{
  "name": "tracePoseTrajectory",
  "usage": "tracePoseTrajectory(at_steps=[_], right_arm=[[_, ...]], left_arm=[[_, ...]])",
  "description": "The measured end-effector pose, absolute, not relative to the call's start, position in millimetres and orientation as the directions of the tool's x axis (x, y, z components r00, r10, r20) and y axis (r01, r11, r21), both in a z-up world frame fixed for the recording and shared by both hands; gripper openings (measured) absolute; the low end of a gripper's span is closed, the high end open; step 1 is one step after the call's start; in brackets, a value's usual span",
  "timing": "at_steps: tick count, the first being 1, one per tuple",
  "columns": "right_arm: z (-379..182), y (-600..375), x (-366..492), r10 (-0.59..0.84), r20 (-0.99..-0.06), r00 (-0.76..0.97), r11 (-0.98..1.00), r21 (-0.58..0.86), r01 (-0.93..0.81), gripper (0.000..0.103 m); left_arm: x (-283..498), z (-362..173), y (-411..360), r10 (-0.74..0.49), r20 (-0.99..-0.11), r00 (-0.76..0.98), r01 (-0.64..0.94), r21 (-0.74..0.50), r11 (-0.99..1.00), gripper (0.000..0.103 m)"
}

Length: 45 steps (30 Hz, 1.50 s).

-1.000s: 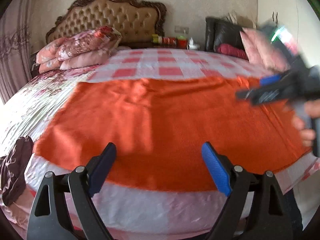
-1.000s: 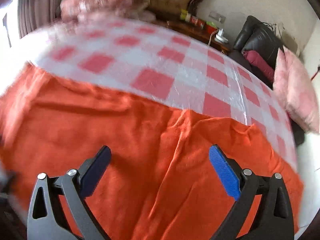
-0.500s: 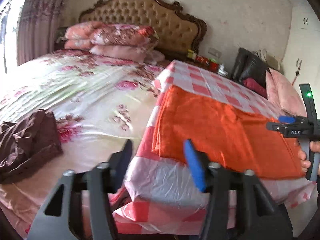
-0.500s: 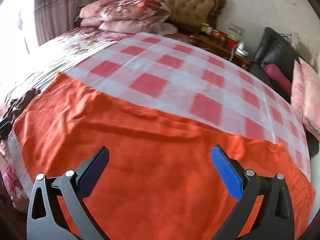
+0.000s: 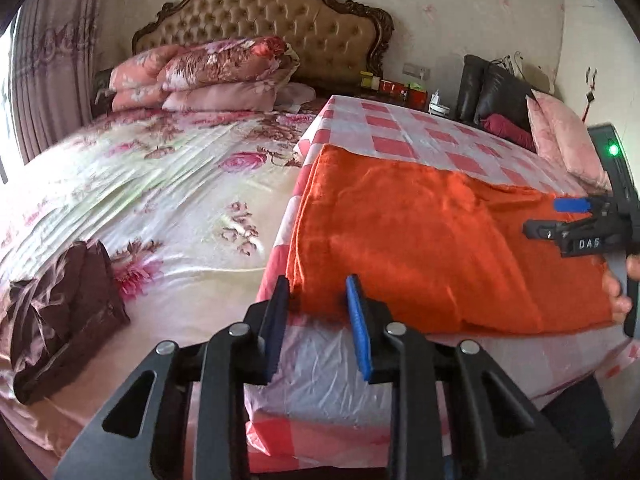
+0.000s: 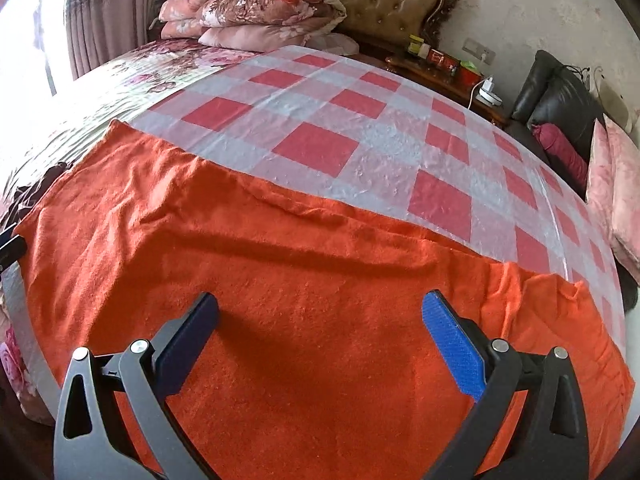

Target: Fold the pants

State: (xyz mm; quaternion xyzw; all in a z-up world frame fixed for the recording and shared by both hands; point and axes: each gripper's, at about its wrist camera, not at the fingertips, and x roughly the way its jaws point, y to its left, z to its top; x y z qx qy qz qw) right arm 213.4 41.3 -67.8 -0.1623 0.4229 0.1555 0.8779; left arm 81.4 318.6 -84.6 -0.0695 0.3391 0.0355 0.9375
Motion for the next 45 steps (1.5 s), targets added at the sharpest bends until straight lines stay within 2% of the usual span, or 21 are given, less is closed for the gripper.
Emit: tracePoseTrajectory(at_steps=[2,7,17,19,21,22,23,26,27,29,33,36,37,40,41,42,45], right_arm=[[-69,42,214,0.137,-0.797,0.589,0.903,-0.143,-0.404,0.098],[-70,52,214,0.155,-0.793,0.589,0.899,-0.133,-0.417,0.097],[-72,86,213,0.222,-0.805,0.55,0.883,-0.073,-0.463,0.097],[-72,90,212,0.223,-0.803,0.553,0.882,-0.076,-0.466,0.097],[-72,90,212,0.225,-0.802,0.553,0.881,-0.074,-0.467,0.097],[-72,89,212,0.231,-0.804,0.548,0.882,-0.065,-0.466,0.097],[-73,87,213,0.242,-0.809,0.537,0.884,-0.045,-0.466,0.097],[-73,87,212,0.239,-0.807,0.541,0.884,-0.049,-0.464,0.098],[-73,89,210,0.232,-0.803,0.549,0.883,-0.062,-0.464,0.098],[-72,91,208,0.221,-0.796,0.563,0.882,-0.082,-0.463,0.098],[-73,90,208,0.222,-0.796,0.564,0.884,-0.08,-0.461,0.098],[-73,88,210,0.233,-0.801,0.551,0.886,-0.059,-0.46,0.098],[-73,88,210,0.233,-0.801,0.551,0.886,-0.06,-0.46,0.098],[-73,88,210,0.226,-0.798,0.559,0.885,-0.07,-0.46,0.098],[-72,88,210,0.224,-0.796,0.562,0.885,-0.075,-0.459,0.098],[-72,88,210,0.222,-0.795,0.564,0.885,-0.078,-0.459,0.098],[-72,89,209,0.221,-0.795,0.565,0.885,-0.079,-0.459,0.098]], left_arm=[[82,-84,325,-0.008,-0.645,0.764,-0.112,-0.145,0.983,0.019],[79,-82,326,-0.017,-0.646,0.763,-0.092,-0.134,0.987,0.012],[70,-80,355,-0.012,-0.637,0.771,-0.134,-0.18,0.974,0.011],[66,-83,367,-0.044,-0.622,0.782,-0.15,-0.257,0.955,0.014],[59,-87,379,-0.072,-0.597,0.799,-0.172,-0.342,0.924,0.027],[57,-89,384,-0.086,-0.589,0.804,-0.18,-0.378,0.908,0.039],[53,-93,391,-0.115,-0.574,0.811,-0.181,-0.434,0.883,0.042],[43,-113,414,-0.254,-0.487,0.836,-0.156,-0.655,0.74,0.04],[40,-121,422,-0.309,-0.434,0.846,-0.135,-0.737,0.663,0.04],[37,-128,430,-0.355,-0.367,0.86,-0.111,-0.813,0.572,0.04],[43,-135,437,-0.423,-0.301,0.854,-0.079,-0.88,0.468,0.04],[56,-136,434,-0.464,-0.326,0.823,-0.085,-0.88,0.467,0.04],[59,-135,434,-0.462,-0.334,0.822,-0.088,-0.876,0.475,0.034],[64,-127,429,-0.465,-0.343,0.816,-0.068,-0.856,0.513,0.03],[65,-123,428,-0.451,-0.361,0.816,-0.074,-0.84,0.538,0.019],[65,-117,425,-0.432,-0.372,0.821,-0.074,-0.821,0.567,0.014],[64,-99,414,-0.372,-0.417,0.829,-0.078,-0.746,0.661,0.014]])
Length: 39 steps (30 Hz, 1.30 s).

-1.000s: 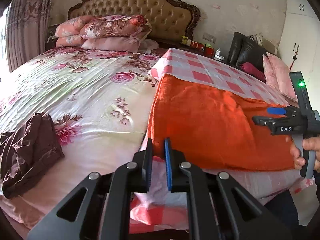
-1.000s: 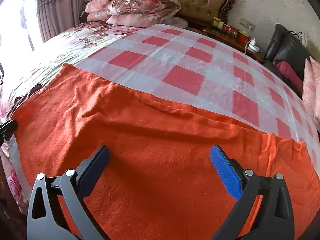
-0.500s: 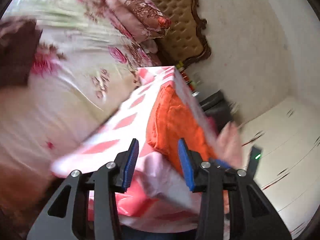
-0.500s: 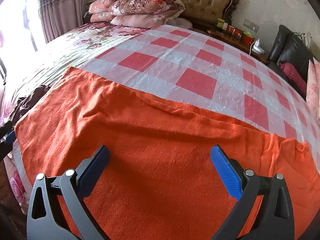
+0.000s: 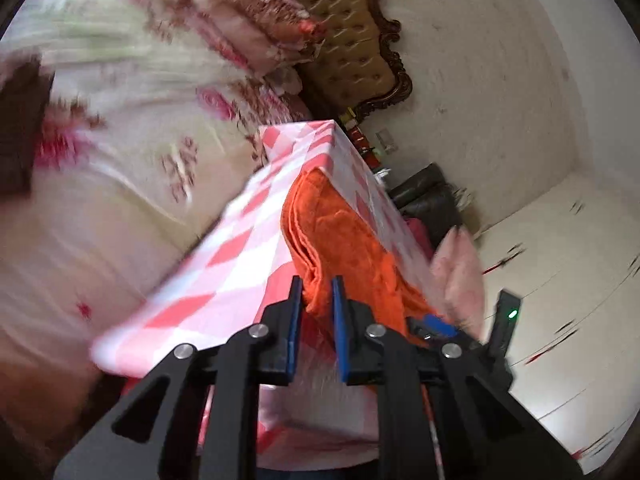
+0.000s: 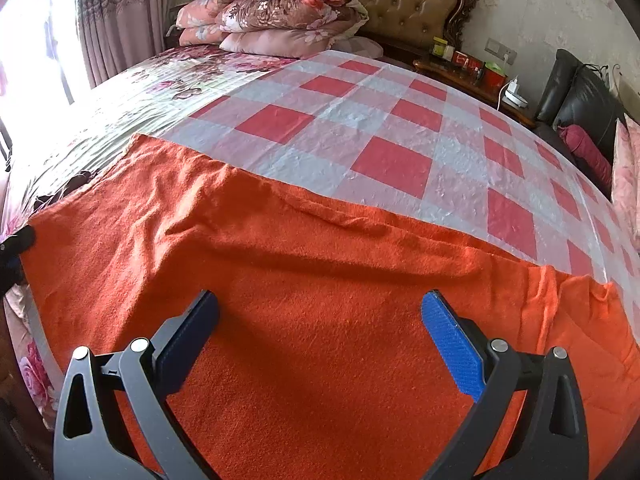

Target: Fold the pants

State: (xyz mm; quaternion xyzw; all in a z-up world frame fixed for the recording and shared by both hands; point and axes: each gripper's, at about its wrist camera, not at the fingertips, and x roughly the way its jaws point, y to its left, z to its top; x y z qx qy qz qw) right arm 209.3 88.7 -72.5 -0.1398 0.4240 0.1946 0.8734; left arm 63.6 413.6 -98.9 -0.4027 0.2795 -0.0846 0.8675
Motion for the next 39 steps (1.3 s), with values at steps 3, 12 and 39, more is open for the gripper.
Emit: tracePoseTrajectory(at_steps=[3,12,39], right_arm=[[-72,88,209,0.222,-0.795,0.564,0.885,-0.079,-0.459,0.098],[-73,88,209,0.221,-0.795,0.565,0.885,-0.08,-0.459,0.098],[-70,87,210,0.218,-0.798,0.561,0.889,-0.075,-0.452,0.098]], left_arm=[[61,-82,397,-0.31,-0.456,0.834,-0.087,-0.664,0.743,0.014],[73,-77,376,-0.266,-0.531,0.804,-0.124,-0.588,0.799,0.018],[69,-130,430,-0.416,-0.372,0.83,-0.135,-0.857,0.498,0.016]])
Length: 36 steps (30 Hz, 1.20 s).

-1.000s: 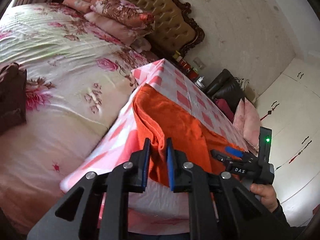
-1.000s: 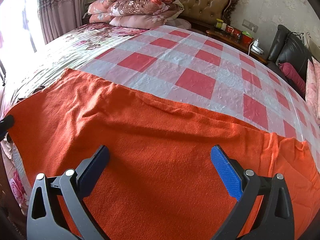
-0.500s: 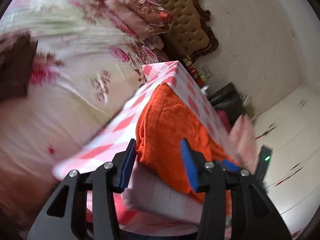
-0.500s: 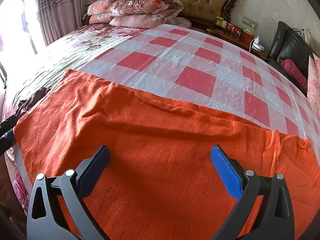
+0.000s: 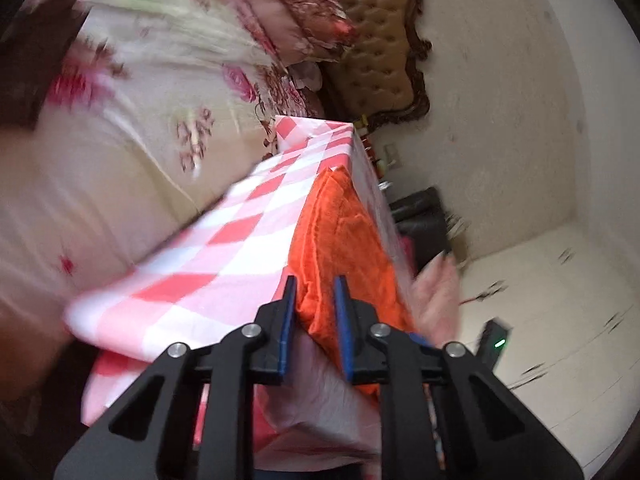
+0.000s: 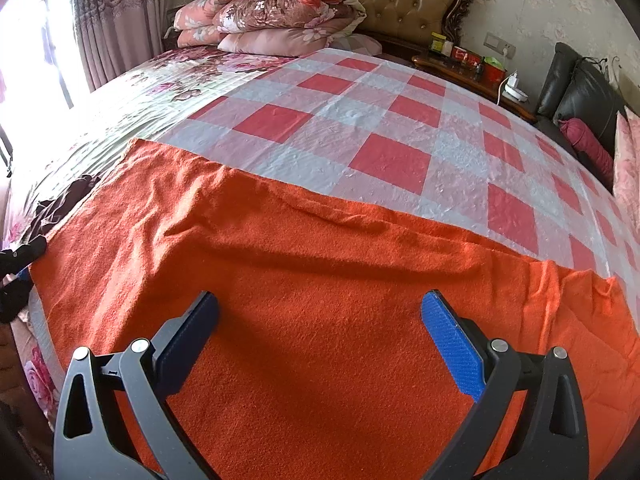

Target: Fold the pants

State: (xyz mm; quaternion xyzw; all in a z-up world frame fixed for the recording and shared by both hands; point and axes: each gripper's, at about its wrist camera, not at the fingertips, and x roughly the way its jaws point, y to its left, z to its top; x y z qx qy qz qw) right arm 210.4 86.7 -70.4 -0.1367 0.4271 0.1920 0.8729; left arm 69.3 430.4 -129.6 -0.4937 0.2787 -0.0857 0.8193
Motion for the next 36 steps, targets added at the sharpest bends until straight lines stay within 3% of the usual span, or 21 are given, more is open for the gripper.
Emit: tracePoseTrajectory(at_steps=[8,13,28,32,36], right_arm=[[-50,94,234,0.219,-0.766,0.604,0.917,-0.05,-0.396,0.097],[-64,103,263,0.063,-0.793,0.606,0.92,-0.19,-0.343,0.097],[-54,68,243,0.114,-0.774,0.623,0.942,-0.115,-0.314,0.097],[-51,54,239,0.141,-0.776,0.615,0.949,-0.072,-0.308,0.097],[-44,23,237,0.219,-0.787,0.577,0.953,0.044,-0.301,0.097]], left_arm=[[67,-82,407,-0.308,-0.476,0.824,-0.132,-0.689,0.713,0.012],[69,-50,388,-0.217,-0.518,0.828,-0.136,-0.559,0.818,0.012],[83,-28,363,-0.099,-0.596,0.797,-0.177,-0.387,0.905,0.012],[87,-15,345,-0.005,-0.623,0.782,-0.206,-0.266,0.942,0.012],[99,10,302,0.126,-0.618,0.776,-0.203,-0.054,0.978,0.012]])
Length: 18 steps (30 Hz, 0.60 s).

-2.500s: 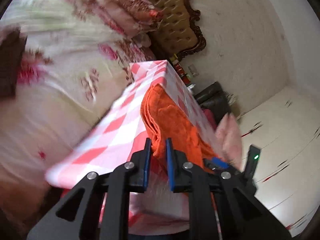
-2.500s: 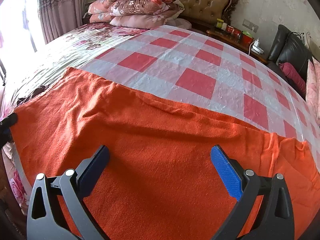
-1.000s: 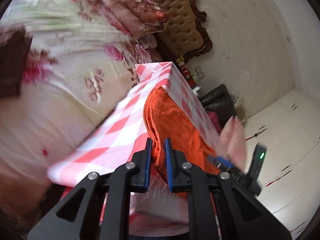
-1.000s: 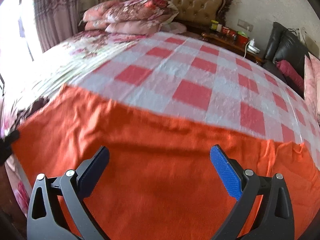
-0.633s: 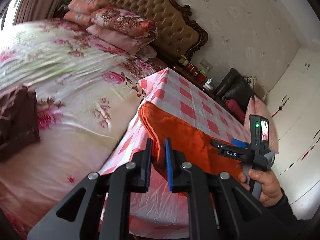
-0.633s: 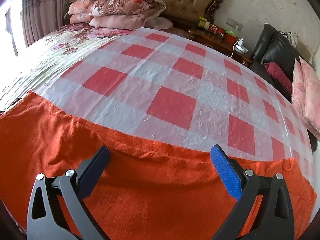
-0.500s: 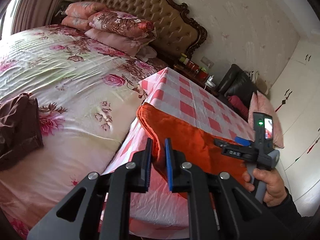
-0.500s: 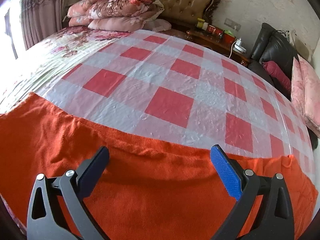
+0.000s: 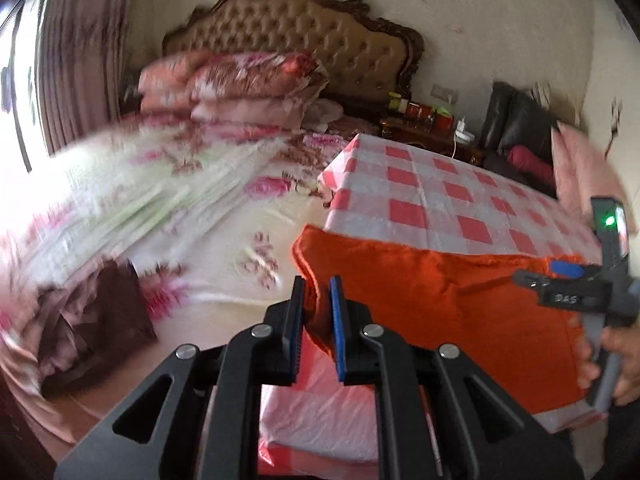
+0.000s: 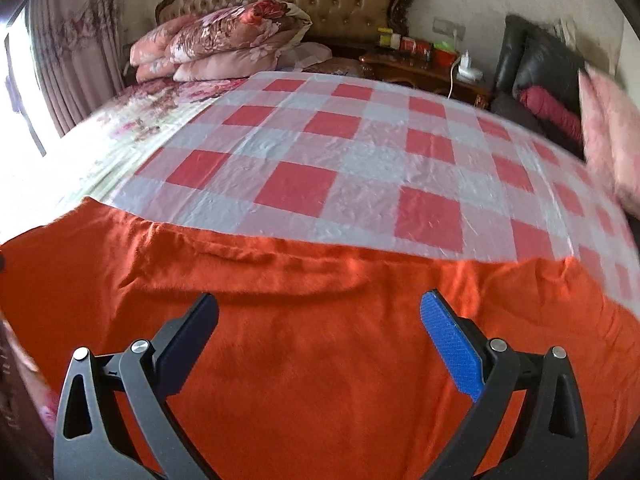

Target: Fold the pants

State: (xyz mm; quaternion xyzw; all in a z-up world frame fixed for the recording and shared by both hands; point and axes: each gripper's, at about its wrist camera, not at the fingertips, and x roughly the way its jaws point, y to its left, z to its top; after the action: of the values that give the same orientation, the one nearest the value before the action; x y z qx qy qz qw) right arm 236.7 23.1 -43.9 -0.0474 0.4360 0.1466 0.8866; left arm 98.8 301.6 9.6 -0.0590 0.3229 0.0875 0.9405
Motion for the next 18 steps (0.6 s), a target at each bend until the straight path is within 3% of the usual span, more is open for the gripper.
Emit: tracePoseTrajectory(at_steps=[6,10,13,18], right_arm=[[-29,-71,231,0.455,-0.739,0.496,0.89,0.389,-0.238,0.097],[-32,-117,221,0.558,-0.7,0.446,0.826,0.52,-0.218,0.097],[-39,-130,214,0.583,-0.696,0.419,0.809,0.547,-0.216,0.097],[-44,-127,210,0.611,-0.694,0.381,0.79,0.563,-0.243,0.097]], left_arm=[[117,34,180,0.134,-0.508,0.851,-0.057,0.164,0.985,0.012],[100,-18,50,0.063,-0.463,0.884,0.149,0.407,0.901,0.012],[84,-60,6,0.011,-0.497,0.867,0.24,0.437,0.867,0.012],[72,-74,3,-0.002,-0.468,0.884,0.215,0.403,0.89,0.012]])
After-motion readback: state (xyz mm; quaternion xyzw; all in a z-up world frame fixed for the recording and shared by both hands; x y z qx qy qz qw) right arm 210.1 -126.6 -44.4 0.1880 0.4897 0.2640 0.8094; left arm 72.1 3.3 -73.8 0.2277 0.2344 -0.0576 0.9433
